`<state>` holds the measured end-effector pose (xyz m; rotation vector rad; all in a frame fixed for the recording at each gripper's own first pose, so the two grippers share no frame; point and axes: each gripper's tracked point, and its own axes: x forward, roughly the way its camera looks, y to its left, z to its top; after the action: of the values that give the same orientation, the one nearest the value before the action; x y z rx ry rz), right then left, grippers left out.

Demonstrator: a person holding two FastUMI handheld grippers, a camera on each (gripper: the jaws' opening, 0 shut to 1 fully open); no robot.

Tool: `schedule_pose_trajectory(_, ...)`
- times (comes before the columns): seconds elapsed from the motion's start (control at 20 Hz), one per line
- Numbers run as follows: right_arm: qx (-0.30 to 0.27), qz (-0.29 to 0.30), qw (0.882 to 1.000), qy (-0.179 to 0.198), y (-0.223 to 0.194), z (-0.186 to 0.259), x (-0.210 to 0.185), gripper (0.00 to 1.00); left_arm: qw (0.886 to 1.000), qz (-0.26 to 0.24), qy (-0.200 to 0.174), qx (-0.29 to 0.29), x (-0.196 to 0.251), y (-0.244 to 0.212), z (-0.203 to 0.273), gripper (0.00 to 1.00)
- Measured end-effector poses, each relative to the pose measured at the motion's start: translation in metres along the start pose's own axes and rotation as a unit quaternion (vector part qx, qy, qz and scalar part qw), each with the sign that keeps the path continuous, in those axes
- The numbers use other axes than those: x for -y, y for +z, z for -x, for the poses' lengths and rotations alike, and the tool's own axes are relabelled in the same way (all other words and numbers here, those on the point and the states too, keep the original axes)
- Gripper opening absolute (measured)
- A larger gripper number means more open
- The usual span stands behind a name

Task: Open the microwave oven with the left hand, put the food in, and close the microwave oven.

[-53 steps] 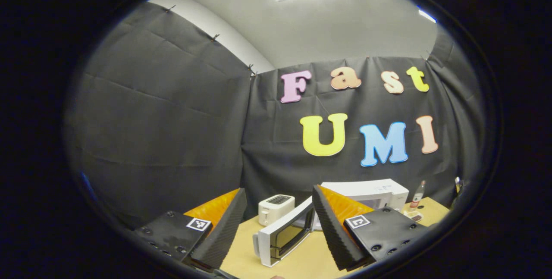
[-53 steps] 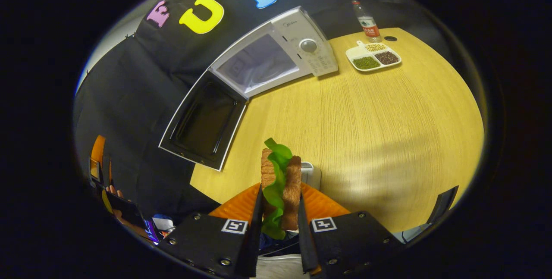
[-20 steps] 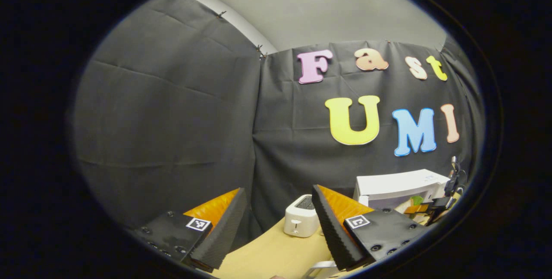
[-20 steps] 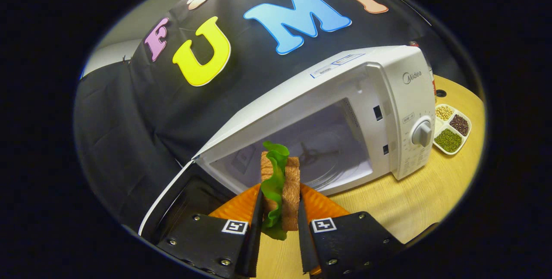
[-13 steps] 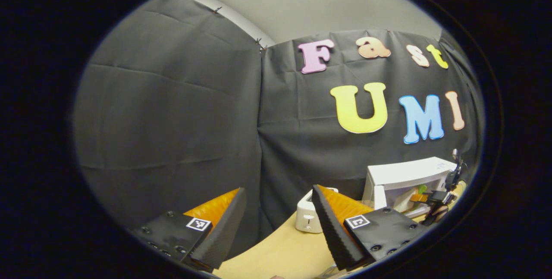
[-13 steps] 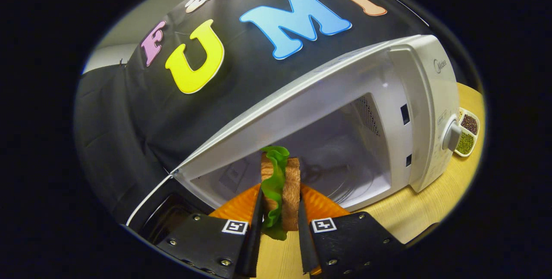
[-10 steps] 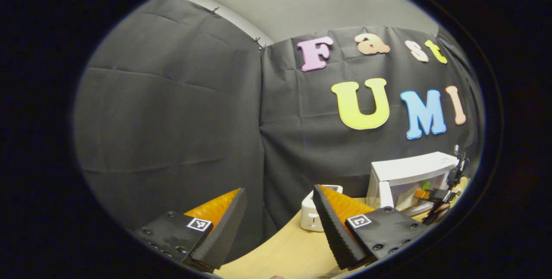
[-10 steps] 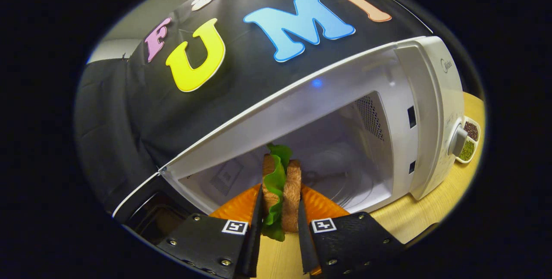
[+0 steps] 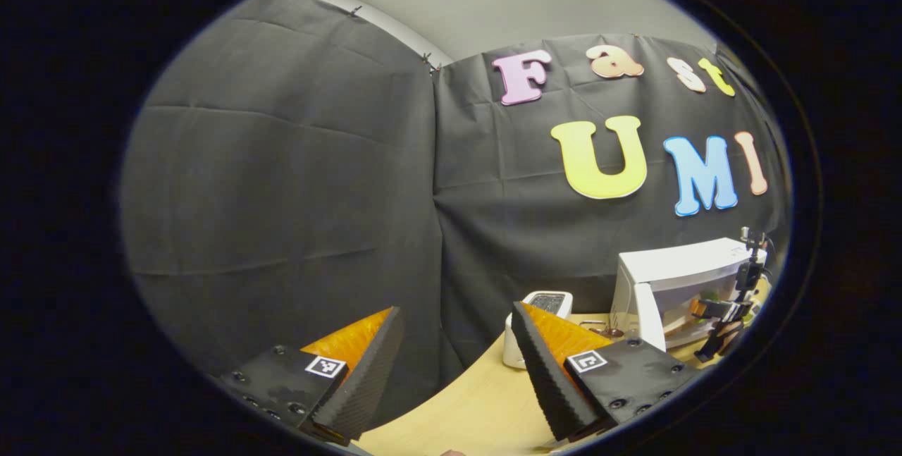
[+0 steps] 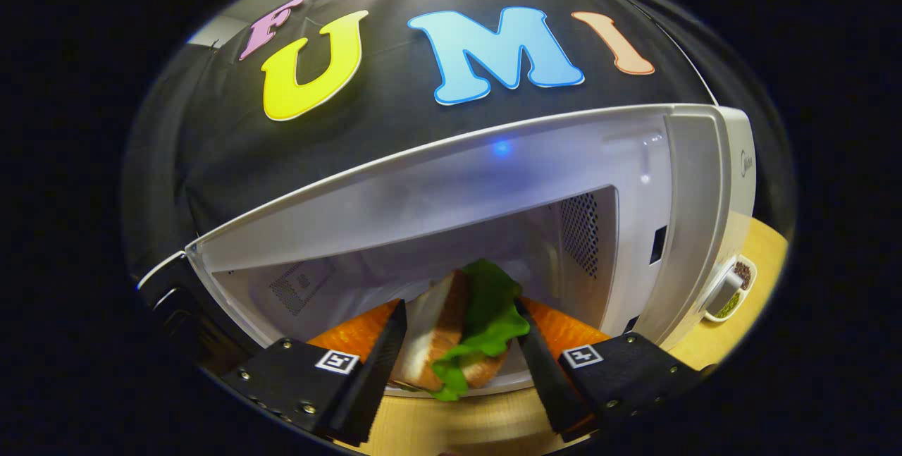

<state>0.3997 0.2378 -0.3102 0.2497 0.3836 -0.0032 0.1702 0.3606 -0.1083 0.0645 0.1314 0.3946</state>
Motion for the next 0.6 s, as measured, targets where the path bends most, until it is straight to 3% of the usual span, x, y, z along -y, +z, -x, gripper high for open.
schedule_pose_trajectory(0.05,-0.002,0.006,1.000,0.001,0.000,0.001,0.002,0.94,1.000,-0.002,-0.003,-0.002,0.002,-0.004,0.002,0.98)
schedule_pose_trajectory(0.3,0.017,0.056,0.998,0.018,0.018,0.033,0.002,0.95,1.000,0.004,-0.008,-0.021,0.011,-0.028,0.006,1.00)
schedule_pose_trajectory(0.35,0.022,0.063,0.997,0.023,0.023,0.042,-0.001,0.95,1.000,0.005,-0.008,-0.022,0.014,-0.034,0.007,0.93)
schedule_pose_trajectory(0.45,0.031,0.079,0.996,0.039,0.032,0.065,-0.005,0.99,0.999,0.010,-0.012,-0.028,0.017,-0.043,0.012,0.98)
schedule_pose_trajectory(0.5,0.037,0.088,0.994,0.047,0.038,0.078,-0.007,0.99,0.999,0.013,-0.012,-0.031,0.018,-0.047,0.014,0.93)
schedule_pose_trajectory(0.6,0.052,0.103,0.992,0.058,0.048,0.105,-0.008,0.99,0.999,0.015,-0.010,-0.035,0.019,-0.056,0.017,0.93)
